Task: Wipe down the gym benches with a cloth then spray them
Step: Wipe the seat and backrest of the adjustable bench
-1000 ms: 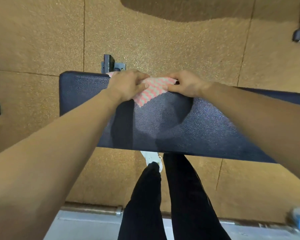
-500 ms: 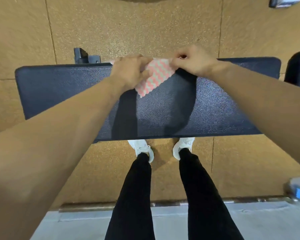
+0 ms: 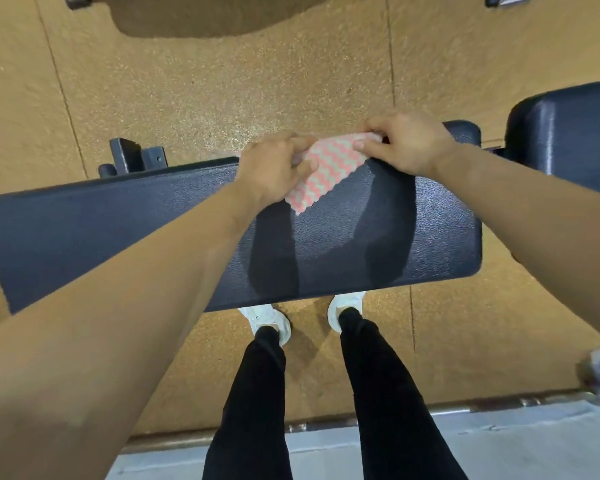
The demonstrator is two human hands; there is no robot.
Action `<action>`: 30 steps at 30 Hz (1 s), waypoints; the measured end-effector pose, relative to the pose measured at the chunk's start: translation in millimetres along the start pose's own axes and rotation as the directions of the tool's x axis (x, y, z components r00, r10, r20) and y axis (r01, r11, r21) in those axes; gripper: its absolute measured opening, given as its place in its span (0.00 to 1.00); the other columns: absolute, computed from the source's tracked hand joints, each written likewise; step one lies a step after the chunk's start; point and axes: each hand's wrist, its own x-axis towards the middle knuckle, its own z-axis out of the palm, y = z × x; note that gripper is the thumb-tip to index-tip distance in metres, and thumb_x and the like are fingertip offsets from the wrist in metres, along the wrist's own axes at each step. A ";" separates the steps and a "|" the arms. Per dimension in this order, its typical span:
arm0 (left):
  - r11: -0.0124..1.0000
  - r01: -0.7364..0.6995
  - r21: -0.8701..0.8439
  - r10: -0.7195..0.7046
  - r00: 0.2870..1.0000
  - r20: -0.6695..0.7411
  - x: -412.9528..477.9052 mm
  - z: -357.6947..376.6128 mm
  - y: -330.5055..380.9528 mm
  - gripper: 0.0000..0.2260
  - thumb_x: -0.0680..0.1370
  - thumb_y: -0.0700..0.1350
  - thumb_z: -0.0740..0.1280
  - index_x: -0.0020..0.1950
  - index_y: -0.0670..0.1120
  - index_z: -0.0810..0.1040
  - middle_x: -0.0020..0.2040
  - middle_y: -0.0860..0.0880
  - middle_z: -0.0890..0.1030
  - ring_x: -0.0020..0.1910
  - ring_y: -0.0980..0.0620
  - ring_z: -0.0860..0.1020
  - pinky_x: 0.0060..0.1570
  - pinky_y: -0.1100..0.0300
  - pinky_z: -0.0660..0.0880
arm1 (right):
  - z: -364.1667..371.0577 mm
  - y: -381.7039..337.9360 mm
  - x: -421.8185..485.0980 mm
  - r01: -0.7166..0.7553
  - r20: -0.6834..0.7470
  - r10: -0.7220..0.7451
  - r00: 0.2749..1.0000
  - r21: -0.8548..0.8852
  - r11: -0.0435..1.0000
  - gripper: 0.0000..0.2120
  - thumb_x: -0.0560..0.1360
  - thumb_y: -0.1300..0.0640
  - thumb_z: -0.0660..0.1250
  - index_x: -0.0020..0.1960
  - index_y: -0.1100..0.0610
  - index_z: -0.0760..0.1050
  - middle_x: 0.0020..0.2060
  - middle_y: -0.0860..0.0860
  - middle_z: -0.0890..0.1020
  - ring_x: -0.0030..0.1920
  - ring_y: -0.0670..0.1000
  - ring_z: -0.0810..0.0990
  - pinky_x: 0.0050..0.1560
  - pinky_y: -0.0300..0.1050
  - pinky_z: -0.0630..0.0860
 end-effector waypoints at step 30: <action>0.966 -0.244 0.084 0.235 0.967 0.103 101.3 52.6 183.4 0.25 0.83 0.49 0.63 0.81 0.55 0.64 0.77 0.50 0.71 0.70 0.43 0.74 0.65 0.46 0.75 | 53.3 135.3 -130.6 -0.307 -0.241 0.499 0.833 0.549 0.777 0.17 0.80 0.47 0.64 0.50 0.59 0.84 0.42 0.58 0.86 0.42 0.59 0.82 0.49 0.55 0.78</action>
